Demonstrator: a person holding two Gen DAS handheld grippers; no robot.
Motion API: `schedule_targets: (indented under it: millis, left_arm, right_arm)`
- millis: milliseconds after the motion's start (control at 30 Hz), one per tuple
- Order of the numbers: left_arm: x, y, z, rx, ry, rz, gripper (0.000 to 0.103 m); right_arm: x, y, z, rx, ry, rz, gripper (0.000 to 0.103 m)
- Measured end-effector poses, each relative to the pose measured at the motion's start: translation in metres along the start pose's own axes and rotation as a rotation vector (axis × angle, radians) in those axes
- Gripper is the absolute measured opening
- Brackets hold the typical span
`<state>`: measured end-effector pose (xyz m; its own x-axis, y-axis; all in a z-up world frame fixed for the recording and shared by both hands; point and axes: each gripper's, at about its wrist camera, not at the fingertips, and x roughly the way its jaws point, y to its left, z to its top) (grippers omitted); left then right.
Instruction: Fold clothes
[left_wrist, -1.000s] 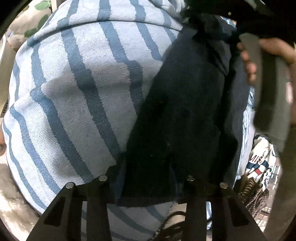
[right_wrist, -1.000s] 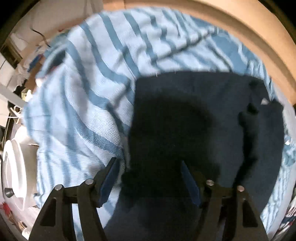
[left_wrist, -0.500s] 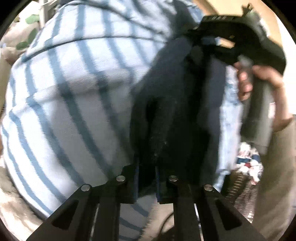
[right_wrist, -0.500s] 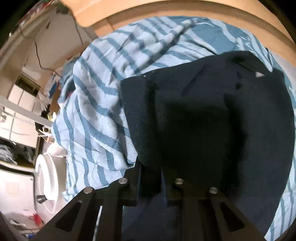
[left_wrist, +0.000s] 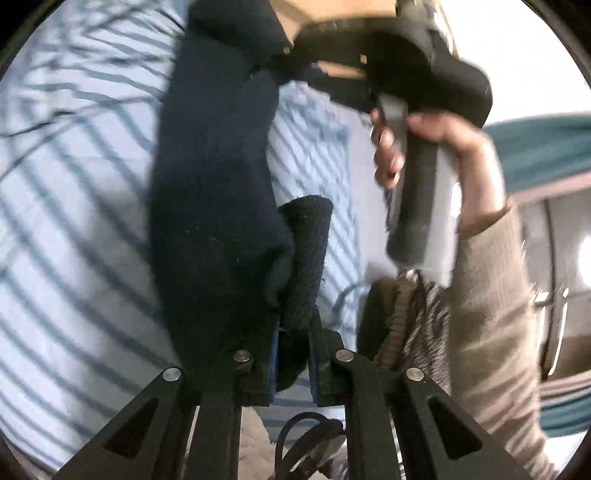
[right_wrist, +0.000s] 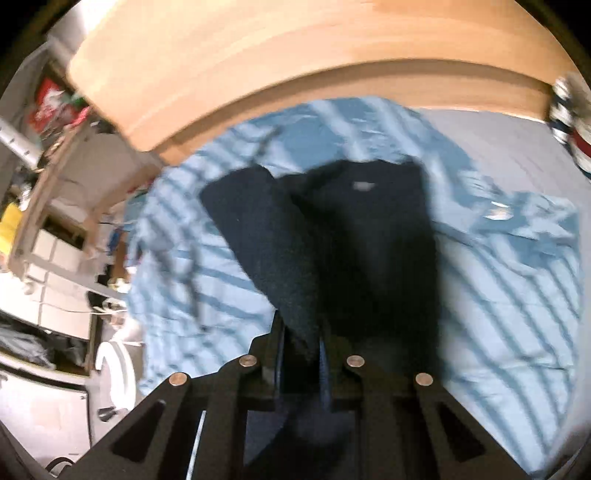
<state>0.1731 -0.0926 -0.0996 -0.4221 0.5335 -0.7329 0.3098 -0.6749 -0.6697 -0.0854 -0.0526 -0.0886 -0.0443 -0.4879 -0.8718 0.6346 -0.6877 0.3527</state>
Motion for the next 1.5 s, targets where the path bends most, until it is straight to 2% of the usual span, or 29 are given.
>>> schedule_targets:
  millis: [67,167,267,333,433,467,533,567,633,667,733,900,1033,1100,1200,1267,1333,1400,1467,1500]
  left_arm:
    - [0.033,-0.005,0.009,0.021,0.071,0.048,0.013]
    - [0.075,-0.006,0.013,-0.006,0.158,0.080,0.013]
    - [0.099,-0.001,0.013,-0.020,0.198,0.116,0.013]
    - [0.116,-0.012,0.008,-0.027,0.209,0.129,0.013]
    - [0.123,-0.008,0.010,-0.069,0.212,0.124,0.013]
    - [0.125,-0.017,0.011,-0.084,0.202,0.116,0.014]
    - [0.125,-0.017,0.009,-0.091,0.171,0.098,0.016]
    - [0.124,-0.017,0.008,-0.092,0.153,0.087,0.017]
    - [0.117,-0.018,0.002,-0.103,0.100,0.040,0.026]
    - [0.113,-0.016,0.001,-0.111,0.077,0.015,0.030]
    - [0.099,-0.012,-0.004,-0.124,0.026,-0.031,0.043]
    - [0.038,0.009,-0.018,-0.152,-0.123,-0.144,0.060]
    - [0.026,0.017,-0.025,-0.174,-0.164,-0.227,0.068]
    - [0.022,0.024,-0.027,-0.197,-0.182,-0.235,0.068]
    - [0.018,0.036,-0.028,-0.244,-0.226,-0.170,0.067]
    - [0.016,0.041,-0.029,-0.263,-0.256,-0.118,0.050]
    - [0.019,0.038,-0.027,-0.231,-0.259,-0.055,0.025]
    - [0.025,0.029,-0.025,-0.177,-0.245,-0.037,0.018]
    - [0.034,0.021,-0.023,-0.125,-0.217,-0.013,0.017]
    - [0.041,0.016,-0.023,-0.092,-0.199,0.023,0.018]
  right_arm:
    - [0.004,-0.030,-0.001,0.046,0.017,-0.001,0.016]
    - [0.023,-0.072,-0.002,0.112,0.044,0.011,0.016]
    - [0.045,-0.099,-0.002,0.159,0.064,0.027,0.016]
    - [0.058,-0.111,-0.003,0.185,0.078,0.036,0.017]
    - [0.065,-0.123,-0.007,0.233,0.059,0.052,0.022]
    - [0.061,-0.125,-0.009,0.247,0.046,0.047,0.038]
    - [0.045,-0.127,-0.015,0.259,0.020,-0.009,0.057]
    - [0.034,-0.126,-0.020,0.258,0.004,-0.036,0.059]
    - [0.006,-0.123,-0.037,0.249,-0.042,-0.059,0.059]
    - [-0.008,-0.122,-0.049,0.251,-0.073,-0.042,0.062]
    - [-0.036,-0.119,-0.079,0.273,-0.129,-0.010,0.065]
    - [-0.058,-0.094,-0.126,0.214,-0.158,0.034,0.062]
    - [-0.075,-0.074,-0.163,0.167,-0.181,0.069,0.061]
    - [-0.083,-0.063,-0.180,0.140,-0.188,0.088,0.061]
    - [-0.078,-0.042,-0.186,0.068,-0.144,0.143,0.057]
    - [-0.076,-0.027,-0.191,0.020,-0.114,0.180,0.051]
    - [-0.072,-0.012,-0.199,-0.046,-0.084,0.194,0.044]
    - [-0.068,-0.001,-0.209,-0.114,-0.061,0.179,0.038]
    - [-0.063,0.002,-0.222,-0.153,-0.037,0.115,0.036]
    - [-0.057,-0.003,-0.228,-0.147,-0.009,0.061,0.034]
